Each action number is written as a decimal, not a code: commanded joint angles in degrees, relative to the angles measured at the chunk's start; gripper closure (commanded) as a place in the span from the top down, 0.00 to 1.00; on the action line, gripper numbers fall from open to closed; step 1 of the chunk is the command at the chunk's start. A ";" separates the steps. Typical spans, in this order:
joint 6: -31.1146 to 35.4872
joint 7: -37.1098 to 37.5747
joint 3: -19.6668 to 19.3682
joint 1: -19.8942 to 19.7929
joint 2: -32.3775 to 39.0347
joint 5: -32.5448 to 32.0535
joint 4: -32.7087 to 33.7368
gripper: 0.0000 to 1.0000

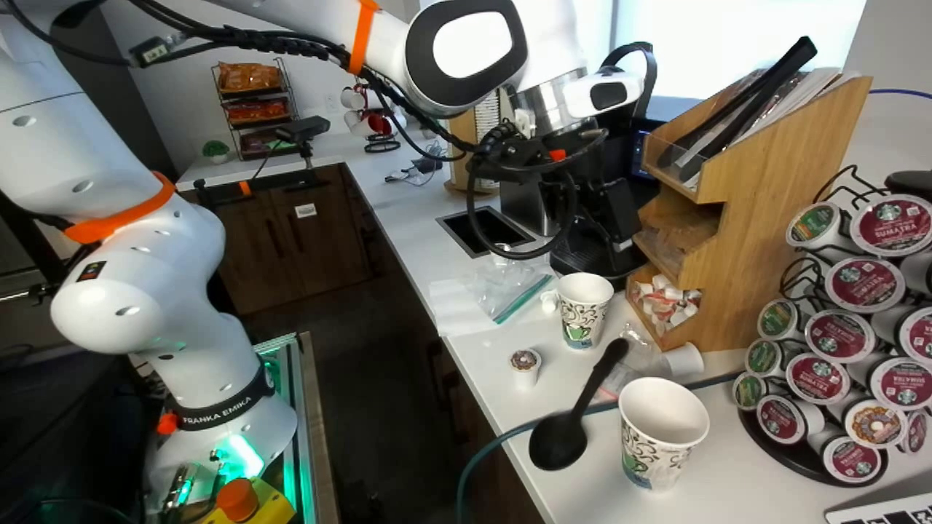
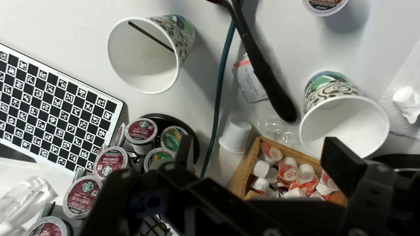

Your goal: Remove the top paper cup from the stacked cups and then remove the stirrer in the bottom cup and place it on the counter top

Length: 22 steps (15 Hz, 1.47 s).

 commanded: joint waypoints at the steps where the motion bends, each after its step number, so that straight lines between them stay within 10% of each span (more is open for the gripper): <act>1: -0.52 -1.74 -0.28 -0.37 0.60 1.05 1.20 1.00; 12: -21.52 -36.85 -10.14 -2.36 3.26 9.81 14.79 1.00; 22: -18.35 -31.65 -8.54 -4.50 8.61 4.48 17.50 1.00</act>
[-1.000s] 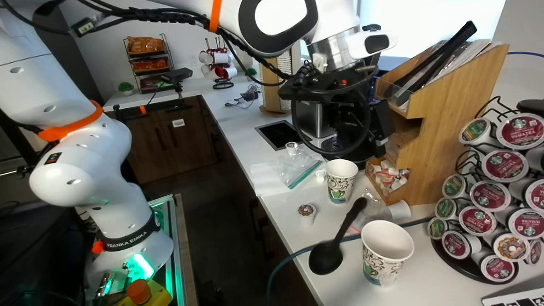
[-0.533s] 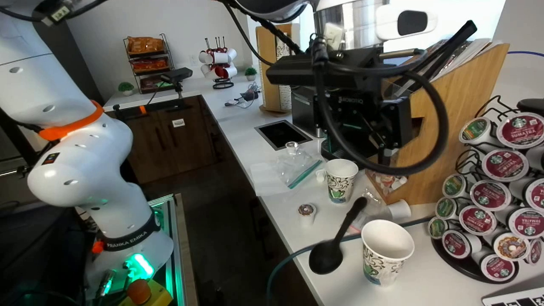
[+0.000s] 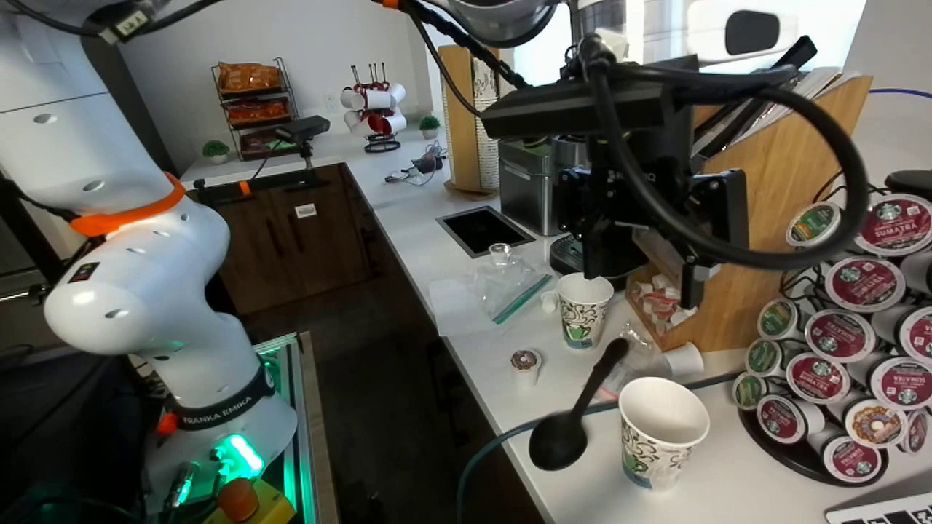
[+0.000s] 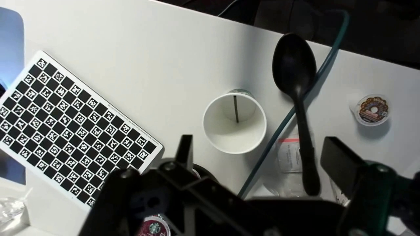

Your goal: Remove the top paper cup from the stacked cups and then remove the stirrer in the bottom cup and place it on the counter top

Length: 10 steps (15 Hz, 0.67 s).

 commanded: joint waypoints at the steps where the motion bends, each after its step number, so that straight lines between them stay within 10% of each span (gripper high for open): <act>1: 4.31 1.65 0.71 -0.75 3.33 0.50 -0.22 1.00; 10: 9.29 -10.68 0.88 -5.14 14.57 6.00 3.10 0.89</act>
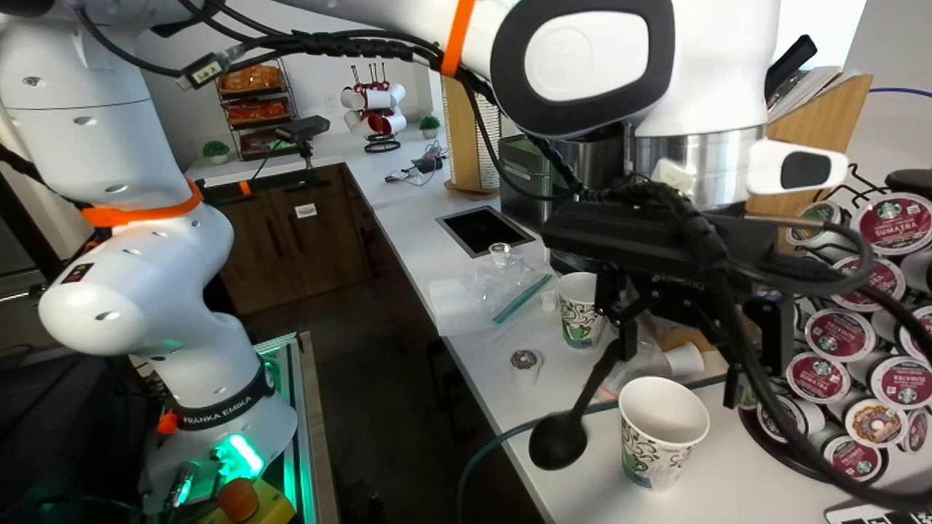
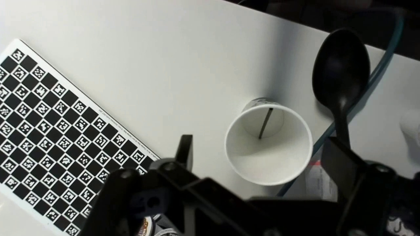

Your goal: Remove the top paper cup from the stacked cups and then remove the stirrer in the bottom cup and place it on the counter top

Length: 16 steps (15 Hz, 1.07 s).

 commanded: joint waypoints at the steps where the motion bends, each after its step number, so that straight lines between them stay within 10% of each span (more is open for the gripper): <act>1: -0.64 -4.11 1.35 -1.73 4.59 1.89 3.44 0.99; 16: -0.21 -1.75 1.76 -1.84 2.60 0.42 1.64 0.96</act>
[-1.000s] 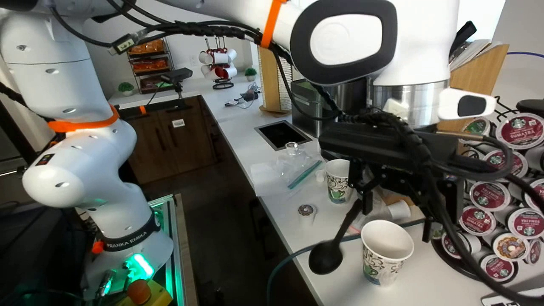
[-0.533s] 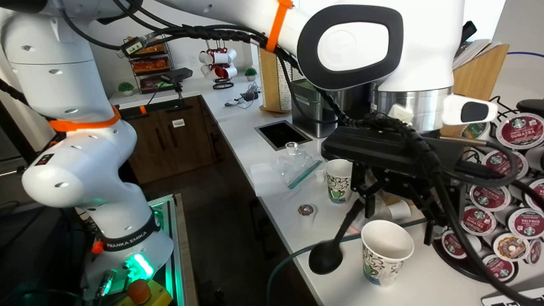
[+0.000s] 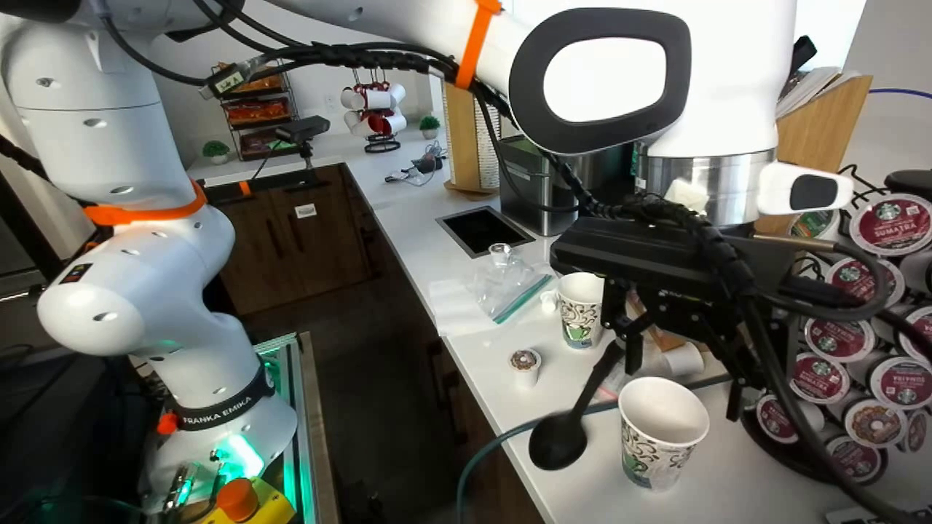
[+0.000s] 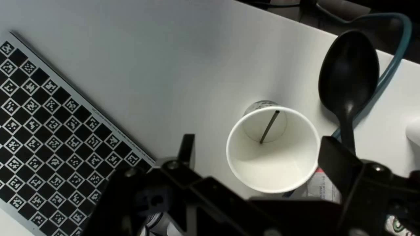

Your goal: Remove the top paper cup from the stacked cups and then remove the stirrer in the bottom cup and place it on the counter top

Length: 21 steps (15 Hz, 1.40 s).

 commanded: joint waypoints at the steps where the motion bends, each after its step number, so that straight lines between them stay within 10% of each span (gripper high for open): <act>1: -0.25 0.05 0.98 -0.95 0.06 -0.10 0.28 0.96; 12: 2.76 -0.93 3.36 -0.39 0.22 0.49 -0.02 1.00; 21: 5.68 6.50 5.81 1.77 -2.81 -1.20 -7.88 0.74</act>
